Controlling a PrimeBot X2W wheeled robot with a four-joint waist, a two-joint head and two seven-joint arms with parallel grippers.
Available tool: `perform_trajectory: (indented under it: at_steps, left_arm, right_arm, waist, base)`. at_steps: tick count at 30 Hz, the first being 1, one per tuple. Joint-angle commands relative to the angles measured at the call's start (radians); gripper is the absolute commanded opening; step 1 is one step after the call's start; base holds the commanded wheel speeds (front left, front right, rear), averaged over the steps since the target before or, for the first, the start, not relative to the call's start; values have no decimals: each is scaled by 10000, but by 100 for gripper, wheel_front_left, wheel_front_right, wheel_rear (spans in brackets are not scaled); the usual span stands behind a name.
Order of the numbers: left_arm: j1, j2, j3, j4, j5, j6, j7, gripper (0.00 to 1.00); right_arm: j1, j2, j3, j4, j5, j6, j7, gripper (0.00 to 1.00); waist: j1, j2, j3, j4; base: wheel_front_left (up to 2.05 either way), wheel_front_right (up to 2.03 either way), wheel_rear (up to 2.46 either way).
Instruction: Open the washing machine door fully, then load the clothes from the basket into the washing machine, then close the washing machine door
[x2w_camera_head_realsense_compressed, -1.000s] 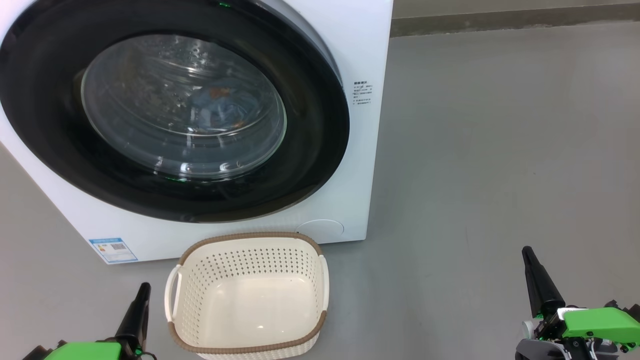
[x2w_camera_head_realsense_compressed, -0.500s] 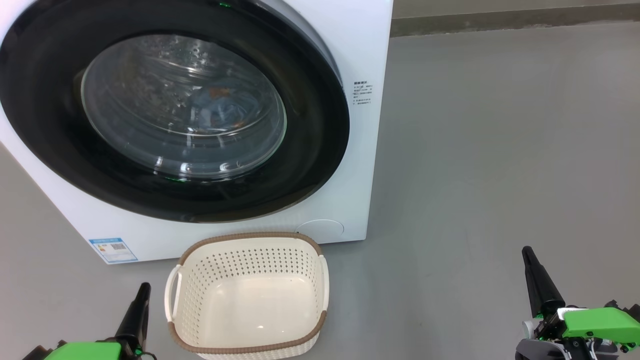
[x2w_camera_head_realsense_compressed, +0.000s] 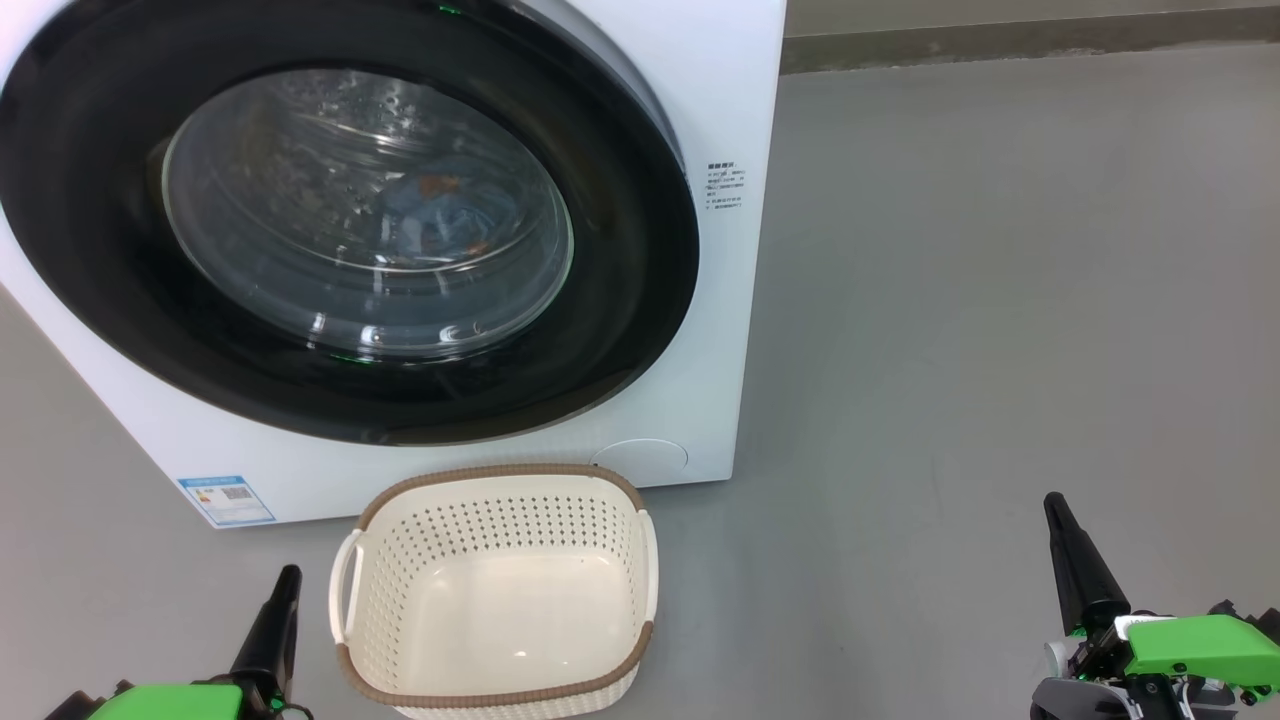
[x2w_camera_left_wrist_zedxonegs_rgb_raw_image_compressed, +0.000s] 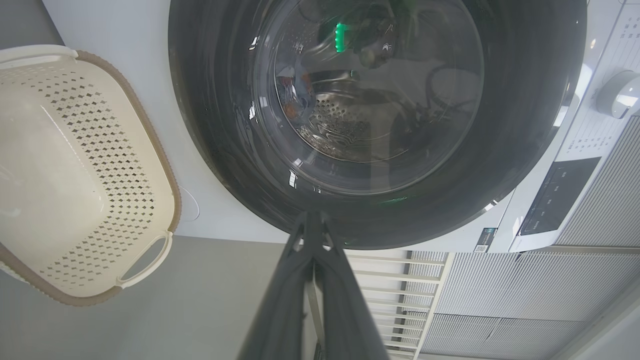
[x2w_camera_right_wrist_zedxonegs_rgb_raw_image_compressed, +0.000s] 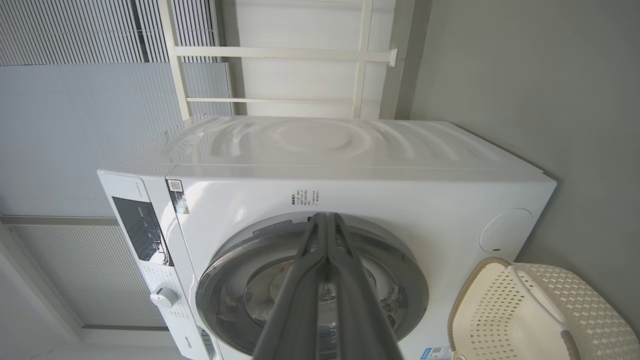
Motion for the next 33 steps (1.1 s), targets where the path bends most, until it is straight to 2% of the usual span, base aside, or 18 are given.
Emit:
perform_trajectory:
  at_steps: [1, 33]
  left_arm:
    - [-415, 133, 344, -289, -86, -27, 63, 0]
    - [-415, 133, 342, -289, -87, -27, 62, 0]
  right_arm:
    - [-113, -30, 228, -307, 35, 16, 81, 0]
    - [-112, -30, 229, -307, 37, 16, 79, 0]
  waist:
    - [0, 0, 0, 0]
    - [0, 0, 0, 0]
  base:
    - [0, 0, 0]
    - [0, 0, 0]
